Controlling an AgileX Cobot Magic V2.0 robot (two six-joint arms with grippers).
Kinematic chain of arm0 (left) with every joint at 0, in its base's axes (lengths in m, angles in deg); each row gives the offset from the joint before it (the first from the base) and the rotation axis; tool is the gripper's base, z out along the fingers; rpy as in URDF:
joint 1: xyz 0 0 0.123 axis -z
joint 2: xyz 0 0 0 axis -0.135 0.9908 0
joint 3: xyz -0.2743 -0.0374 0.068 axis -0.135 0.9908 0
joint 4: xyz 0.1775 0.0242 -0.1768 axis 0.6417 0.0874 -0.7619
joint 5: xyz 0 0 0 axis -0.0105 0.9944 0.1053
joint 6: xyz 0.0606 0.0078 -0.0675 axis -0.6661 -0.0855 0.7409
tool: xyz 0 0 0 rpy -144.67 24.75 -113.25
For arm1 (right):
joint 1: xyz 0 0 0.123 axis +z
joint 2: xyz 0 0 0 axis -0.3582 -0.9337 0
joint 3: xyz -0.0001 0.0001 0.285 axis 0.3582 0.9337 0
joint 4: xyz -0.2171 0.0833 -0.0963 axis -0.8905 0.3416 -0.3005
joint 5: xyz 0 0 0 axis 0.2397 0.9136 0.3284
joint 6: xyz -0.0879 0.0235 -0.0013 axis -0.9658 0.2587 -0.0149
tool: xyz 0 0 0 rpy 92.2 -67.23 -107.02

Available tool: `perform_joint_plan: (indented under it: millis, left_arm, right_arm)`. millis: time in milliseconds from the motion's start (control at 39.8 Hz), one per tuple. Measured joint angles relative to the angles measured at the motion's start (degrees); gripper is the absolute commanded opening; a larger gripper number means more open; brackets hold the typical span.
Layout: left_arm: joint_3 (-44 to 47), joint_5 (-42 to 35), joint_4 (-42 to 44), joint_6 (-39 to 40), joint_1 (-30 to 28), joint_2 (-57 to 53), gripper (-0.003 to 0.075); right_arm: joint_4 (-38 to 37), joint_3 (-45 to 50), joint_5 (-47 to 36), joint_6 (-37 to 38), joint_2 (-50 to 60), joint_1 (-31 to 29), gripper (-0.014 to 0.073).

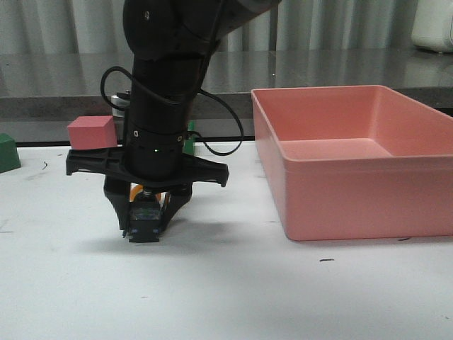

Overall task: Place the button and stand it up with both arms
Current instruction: 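Set the button on the table and open the right gripper, raise it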

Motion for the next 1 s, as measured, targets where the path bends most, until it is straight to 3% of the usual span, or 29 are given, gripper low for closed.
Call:
perform_joint_plan:
  millis: [301, 527, 653, 879, 1004]
  left_arm:
    - [0.0, 0.0, 0.0, 0.0, 0.0, 0.0, 0.0670]
    - [0.0, 0.0, 0.0, 0.0, 0.0, 0.0, 0.0670]
    - [0.0, 0.0, 0.0, 0.0, 0.0, 0.0, 0.0670]
    - [0.0, 0.0, 0.0, 0.0, 0.0, 0.0, 0.0670]
    - [0.0, 0.0, 0.0, 0.0, 0.0, 0.0, 0.0670]
  right_arm:
    - [0.0, -0.1, -0.2, 0.0, 0.0, 0.0, 0.0514]
    - [-0.6, -2.8, 1.8, 0.0, 0.0, 0.0, 0.0524]
    - [-3.0, -5.8, 4.5, 0.0, 0.8, -0.1, 0.0435]
    - [-5.4, -10.1, 10.3, -1.9, 4.1, -0.1, 0.0101]
    - [-5.6, -10.5, 11.4, -2.5, 5.8, -0.1, 0.0018]
